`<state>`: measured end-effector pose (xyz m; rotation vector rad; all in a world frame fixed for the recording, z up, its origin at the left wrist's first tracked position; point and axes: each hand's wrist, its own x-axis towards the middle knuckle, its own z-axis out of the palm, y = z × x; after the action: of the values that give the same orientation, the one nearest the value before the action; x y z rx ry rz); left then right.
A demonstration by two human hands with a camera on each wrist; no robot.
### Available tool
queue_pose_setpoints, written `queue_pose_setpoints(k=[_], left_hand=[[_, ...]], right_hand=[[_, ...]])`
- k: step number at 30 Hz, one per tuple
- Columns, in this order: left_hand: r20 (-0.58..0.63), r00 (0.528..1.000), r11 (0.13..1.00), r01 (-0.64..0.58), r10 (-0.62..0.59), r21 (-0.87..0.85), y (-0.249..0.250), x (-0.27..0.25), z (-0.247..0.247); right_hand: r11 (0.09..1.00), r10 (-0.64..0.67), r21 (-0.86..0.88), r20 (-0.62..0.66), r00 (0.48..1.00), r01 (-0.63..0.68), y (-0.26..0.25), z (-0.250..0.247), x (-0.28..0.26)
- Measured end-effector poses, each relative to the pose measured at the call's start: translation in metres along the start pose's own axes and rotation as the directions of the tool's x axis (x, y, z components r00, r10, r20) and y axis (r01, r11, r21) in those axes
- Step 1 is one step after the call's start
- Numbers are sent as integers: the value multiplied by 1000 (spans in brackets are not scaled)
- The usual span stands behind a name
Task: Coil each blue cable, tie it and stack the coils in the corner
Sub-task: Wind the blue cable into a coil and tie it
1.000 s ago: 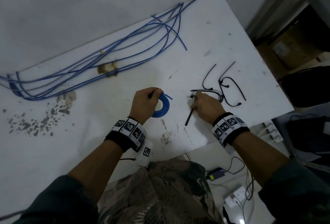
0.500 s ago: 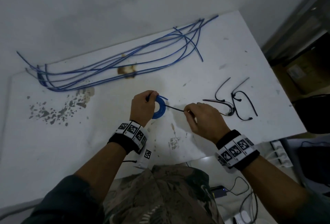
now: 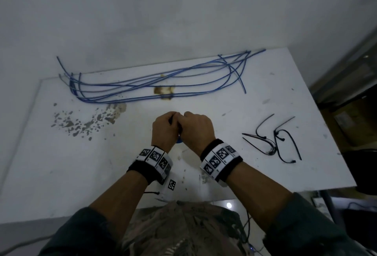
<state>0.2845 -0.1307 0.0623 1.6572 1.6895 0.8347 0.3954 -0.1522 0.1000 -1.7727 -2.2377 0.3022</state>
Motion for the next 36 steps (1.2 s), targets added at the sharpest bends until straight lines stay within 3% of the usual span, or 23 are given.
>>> queue_pose_setpoints(k=[4,6,10,15,19,22,25,33,36], left_hand=[[-52,999,1000,10,-11,-17,-6,4,-21],[-76,997,1000,1,-1,0,-6,4,-30],[-83,992,995,93,-96,-41,-16,6,-50],[-51,940,922,320,-338,-217,-29,8,-71],[50,901,864,428,-430,-264,-38,11,-88],[89,918,897,396,-386,-195,-45,12,-95],[128,943,941,321,-307,-108,-44,11,-101],[152,971,981,192,-186,-27,-41,22,-115],[144,969,977,211,-203,-43,-53,31,-123]], right_hand=[[979,180,86,52,982,-184,-17,15,12],[980,187,54,46,981,-190,-26,21,16],[994,103,48,-11,995,-102,-44,30,26],[984,-160,53,-163,974,170,-66,30,32],[965,-239,96,-78,968,246,-71,31,38],[983,-181,73,179,967,170,-77,26,46],[987,-144,106,293,945,117,-80,17,49],[940,39,306,335,941,-148,-73,-6,59],[964,45,239,291,956,-118,-77,-15,58]])
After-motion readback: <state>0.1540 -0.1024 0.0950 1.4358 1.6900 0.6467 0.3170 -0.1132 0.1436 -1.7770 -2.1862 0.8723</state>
